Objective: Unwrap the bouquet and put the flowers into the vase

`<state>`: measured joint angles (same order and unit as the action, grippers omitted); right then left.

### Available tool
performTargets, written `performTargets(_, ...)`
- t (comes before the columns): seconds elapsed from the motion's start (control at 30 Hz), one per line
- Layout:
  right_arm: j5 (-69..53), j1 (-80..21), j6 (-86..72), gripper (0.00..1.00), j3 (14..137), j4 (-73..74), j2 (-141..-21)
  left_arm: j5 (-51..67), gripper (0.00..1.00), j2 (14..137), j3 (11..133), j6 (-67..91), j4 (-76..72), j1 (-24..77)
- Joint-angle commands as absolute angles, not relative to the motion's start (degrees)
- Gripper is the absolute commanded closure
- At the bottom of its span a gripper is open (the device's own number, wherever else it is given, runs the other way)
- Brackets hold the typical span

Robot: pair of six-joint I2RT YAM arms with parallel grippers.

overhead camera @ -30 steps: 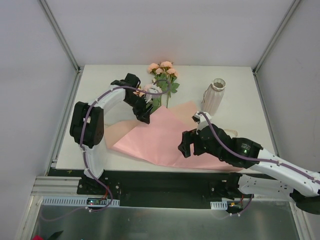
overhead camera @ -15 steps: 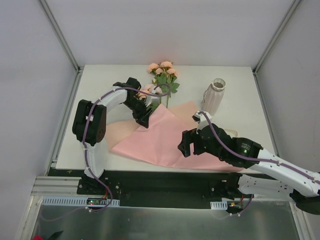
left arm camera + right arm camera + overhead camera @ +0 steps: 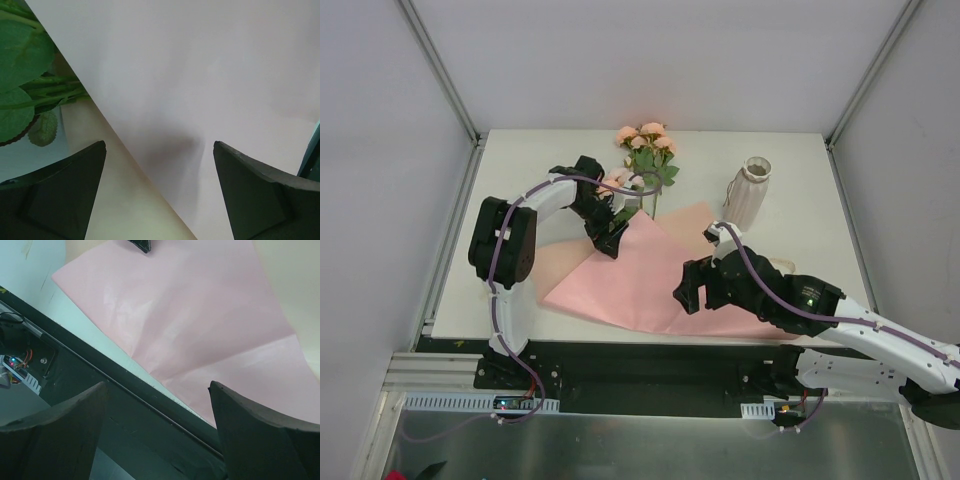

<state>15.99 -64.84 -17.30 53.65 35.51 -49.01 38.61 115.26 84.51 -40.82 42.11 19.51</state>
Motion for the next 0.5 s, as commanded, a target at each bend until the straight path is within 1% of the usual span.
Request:
performTargets(0.0,15.38,-64.60,-16.88,0.14,53.79,32.87,-49.13,37.53,0.11,112.15,84.99,-40.34,40.61,19.34)
performTargets(0.1,15.29,-64.69,-16.61,0.15,53.88,32.70,-49.39,37.53,0.11,112.50,84.73,-40.43,40.60,19.25)
performTargets(0.17,15.29,-64.69,-16.70,0.15,54.05,32.70,-49.31,38.76,0.13,113.11,84.38,-40.34,40.52,19.25)
performTargets(0.3,15.64,-64.60,-16.70,0.15,53.88,32.70,-48.87,41.74,0.21,114.08,83.15,-39.90,40.61,19.34)
performTargets(0.4,15.65,-64.51,-16.61,0.15,54.05,32.70,-49.04,43.59,0.29,114.61,82.36,-39.46,40.61,19.51)
performTargets(0.43,15.56,-64.51,-16.70,0.15,54.14,32.70,-49.13,43.51,0.35,114.78,82.44,-39.29,40.61,19.77)
performTargets(0.47,15.47,-64.51,-16.70,0.15,54.23,32.61,-49.30,43.42,0.37,114.87,82.35,-39.11,40.69,19.86)
